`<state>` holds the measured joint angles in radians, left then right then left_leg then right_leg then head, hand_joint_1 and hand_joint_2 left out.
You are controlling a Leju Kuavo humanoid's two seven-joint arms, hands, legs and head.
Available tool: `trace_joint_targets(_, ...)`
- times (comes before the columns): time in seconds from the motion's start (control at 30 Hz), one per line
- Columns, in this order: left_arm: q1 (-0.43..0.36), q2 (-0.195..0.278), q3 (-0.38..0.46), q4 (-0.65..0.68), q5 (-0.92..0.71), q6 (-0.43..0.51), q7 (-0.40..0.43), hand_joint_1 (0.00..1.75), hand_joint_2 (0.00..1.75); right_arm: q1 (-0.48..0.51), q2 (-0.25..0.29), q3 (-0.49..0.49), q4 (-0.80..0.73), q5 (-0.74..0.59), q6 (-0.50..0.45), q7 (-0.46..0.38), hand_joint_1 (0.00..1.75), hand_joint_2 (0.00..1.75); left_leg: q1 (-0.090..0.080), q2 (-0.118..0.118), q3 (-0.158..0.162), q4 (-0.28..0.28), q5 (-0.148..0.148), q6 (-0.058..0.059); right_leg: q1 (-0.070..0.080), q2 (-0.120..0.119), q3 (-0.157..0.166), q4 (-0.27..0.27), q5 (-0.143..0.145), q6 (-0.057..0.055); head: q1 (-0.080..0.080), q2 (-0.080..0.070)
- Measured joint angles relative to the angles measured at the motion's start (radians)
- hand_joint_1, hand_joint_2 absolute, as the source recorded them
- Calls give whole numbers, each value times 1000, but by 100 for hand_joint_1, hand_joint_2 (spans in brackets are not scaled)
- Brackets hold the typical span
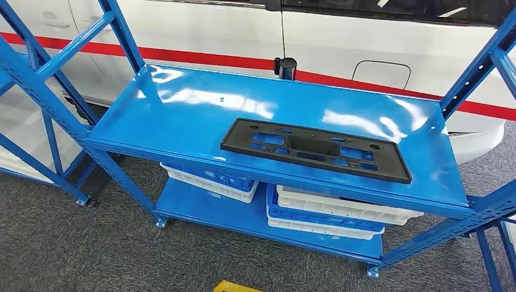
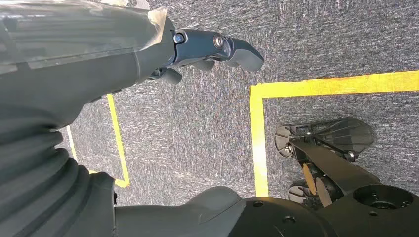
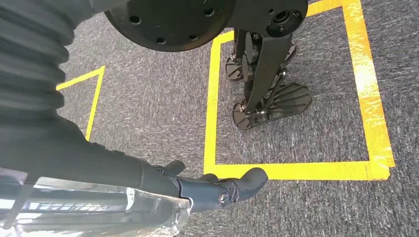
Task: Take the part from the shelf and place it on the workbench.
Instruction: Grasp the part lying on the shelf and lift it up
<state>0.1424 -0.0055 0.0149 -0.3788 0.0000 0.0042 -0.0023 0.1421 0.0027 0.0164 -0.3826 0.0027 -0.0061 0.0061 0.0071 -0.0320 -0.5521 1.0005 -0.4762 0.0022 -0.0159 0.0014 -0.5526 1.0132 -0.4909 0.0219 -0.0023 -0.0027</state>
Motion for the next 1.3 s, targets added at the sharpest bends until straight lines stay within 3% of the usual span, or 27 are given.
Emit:
trace_joint_targets(1.1,0,0,0,0,0,0,0,0,175,0,0,0,0,0,0,0,0,175,0,0,0,0,0,0,0,0,-1,0,0,0,0,0)
trace_joint_targets(1.3,-6,45,-83,-69,57,14,-9,0,175,-11,7,-35,1,58,-4,8,0,175,0,0,1,0,0,0,0,0,-4,0,0,0,0,0)
